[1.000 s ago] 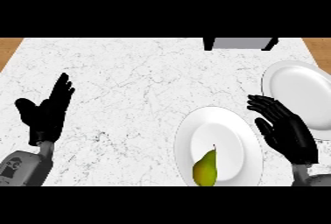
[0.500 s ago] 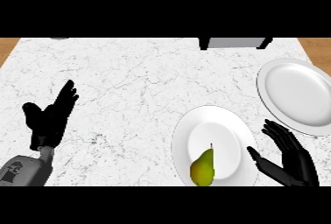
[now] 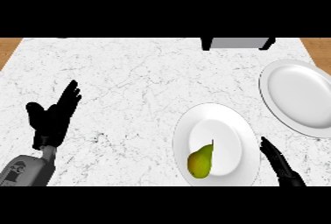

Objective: Pick the pear from the plate and place it in the plate

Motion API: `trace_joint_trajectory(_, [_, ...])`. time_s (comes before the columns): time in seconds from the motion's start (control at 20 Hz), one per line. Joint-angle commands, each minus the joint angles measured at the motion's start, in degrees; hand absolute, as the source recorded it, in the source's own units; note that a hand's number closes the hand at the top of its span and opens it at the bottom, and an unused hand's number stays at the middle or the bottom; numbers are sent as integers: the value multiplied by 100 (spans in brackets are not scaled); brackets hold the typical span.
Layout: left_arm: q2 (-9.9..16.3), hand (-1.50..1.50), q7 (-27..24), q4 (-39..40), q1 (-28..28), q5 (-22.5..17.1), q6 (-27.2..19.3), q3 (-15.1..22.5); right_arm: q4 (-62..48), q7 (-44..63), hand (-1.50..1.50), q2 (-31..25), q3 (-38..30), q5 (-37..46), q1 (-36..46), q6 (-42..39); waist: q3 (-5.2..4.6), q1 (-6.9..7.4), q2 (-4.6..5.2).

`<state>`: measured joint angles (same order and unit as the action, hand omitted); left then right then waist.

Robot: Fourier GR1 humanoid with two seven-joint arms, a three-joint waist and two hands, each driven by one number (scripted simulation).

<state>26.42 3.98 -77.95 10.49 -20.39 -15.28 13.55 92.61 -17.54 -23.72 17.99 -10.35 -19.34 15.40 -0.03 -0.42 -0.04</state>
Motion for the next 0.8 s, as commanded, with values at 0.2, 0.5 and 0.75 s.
trace_joint_trajectory(0.2, [50,0,9,-187,-289,180,351,-321,936,1442,-150,-464,177,527,79,-222,1,45,-3])
trace_joint_trajectory(0.5, [-117,0,-105,71,-113,285,478,-393,752,2755,-150,-550,551,906,942,-650,-1,64,10])
trace_joint_trajectory(0.75, [-262,0,-159,126,-237,474,478,-363,997,3493,-150,-748,834,1589,871,-702,-2,41,8])
